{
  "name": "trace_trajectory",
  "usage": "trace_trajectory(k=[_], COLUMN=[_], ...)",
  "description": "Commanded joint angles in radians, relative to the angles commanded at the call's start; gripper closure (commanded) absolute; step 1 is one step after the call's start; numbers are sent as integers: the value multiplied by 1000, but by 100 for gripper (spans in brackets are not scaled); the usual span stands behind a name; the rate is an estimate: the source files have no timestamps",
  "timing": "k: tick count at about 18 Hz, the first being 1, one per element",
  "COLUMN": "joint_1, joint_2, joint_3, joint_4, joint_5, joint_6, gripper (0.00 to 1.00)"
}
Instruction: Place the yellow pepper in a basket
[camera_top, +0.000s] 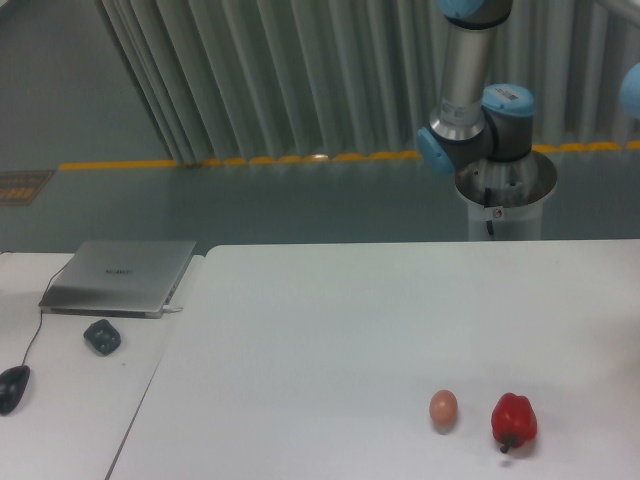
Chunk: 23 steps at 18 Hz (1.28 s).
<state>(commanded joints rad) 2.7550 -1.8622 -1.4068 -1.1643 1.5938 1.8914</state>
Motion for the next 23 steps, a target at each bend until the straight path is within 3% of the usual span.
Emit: trace_trajectory(k=[3,6,13,17,19,23], joint_1=[31,69,89,95,95,94], joint_2=[-9,-25,-31,-35,-35,-32], joint_3=[8,-1,-46,-52,-63,-74], joint_4=[12,67,87,92,95,107], joint_5=[0,0,0,2,2,2], joint_6=[-17,-18,-17,-18,-18,-20], gripper=[48,48,39,23,8,1])
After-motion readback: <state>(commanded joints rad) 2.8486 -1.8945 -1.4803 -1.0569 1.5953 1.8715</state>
